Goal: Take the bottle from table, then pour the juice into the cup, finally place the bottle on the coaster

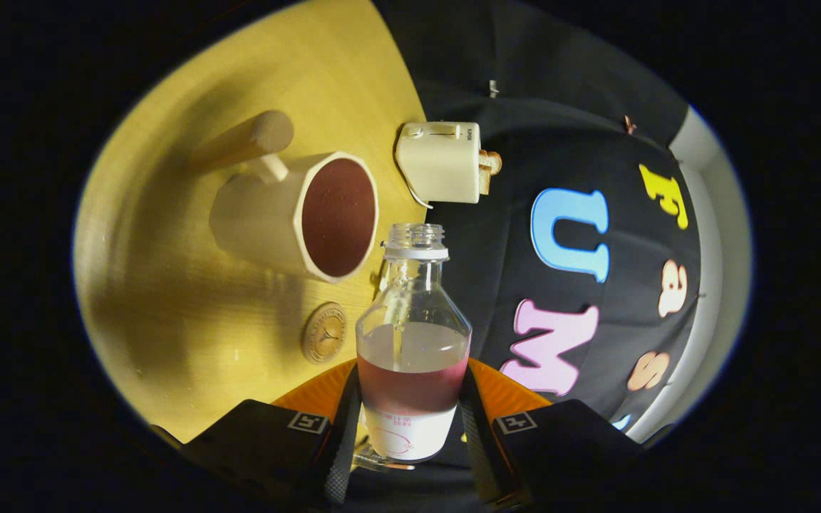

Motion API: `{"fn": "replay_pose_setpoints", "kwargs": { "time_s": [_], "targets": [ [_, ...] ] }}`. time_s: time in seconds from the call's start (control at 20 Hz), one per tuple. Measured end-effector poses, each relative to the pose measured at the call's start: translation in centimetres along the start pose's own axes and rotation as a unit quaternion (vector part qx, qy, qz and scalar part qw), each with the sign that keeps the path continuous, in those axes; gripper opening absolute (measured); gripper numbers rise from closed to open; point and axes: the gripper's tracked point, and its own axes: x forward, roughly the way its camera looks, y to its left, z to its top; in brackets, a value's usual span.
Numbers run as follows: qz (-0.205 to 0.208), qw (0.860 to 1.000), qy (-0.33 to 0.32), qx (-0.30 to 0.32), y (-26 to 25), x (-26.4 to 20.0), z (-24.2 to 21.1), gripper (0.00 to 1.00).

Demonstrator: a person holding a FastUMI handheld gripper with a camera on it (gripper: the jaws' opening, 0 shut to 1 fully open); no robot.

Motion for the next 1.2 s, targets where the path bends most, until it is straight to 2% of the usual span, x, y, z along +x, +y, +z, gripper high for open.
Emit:
{"fn": "replay_pose_setpoints", "kwargs": {
  "time_s": [0.1, 0.2, 0.35, 0.45, 0.65, 0.8, 0.9, 1.05, 1.1, 1.2],
  "targets": [
    [0.014, 0.995, -0.004, 0.101, 0.7, 0.0, 0.3, 0.7],
    [0.021, 0.983, -0.013, 0.182, 0.9, 0.2, 1.0, 0.7],
    [0.025, 0.957, -0.021, 0.288, 1.2, 0.2, 1.4, 0.7],
    [0.036, 0.928, -0.025, 0.369, 1.3, 0.0, 1.3, 0.7],
    [0.045, 0.844, -0.058, 0.531, -0.2, 0.2, 2.1, 0.7],
    [0.037, 0.784, -0.084, 0.614, -2.7, 0.1, 2.1, 0.71],
    [0.028, 0.752, -0.1, 0.651, -4.5, 0.4, 1.5, 0.7],
    [0.013, 0.716, -0.115, 0.688, -6.4, 1.8, 0.3, 0.7],
    [0.005, 0.71, -0.113, 0.695, -6.7, 2.6, -0.5, 0.71],
    [-0.009, 0.707, -0.103, 0.699, -6.5, 4.8, -2.1, 0.71]
  ]
}}
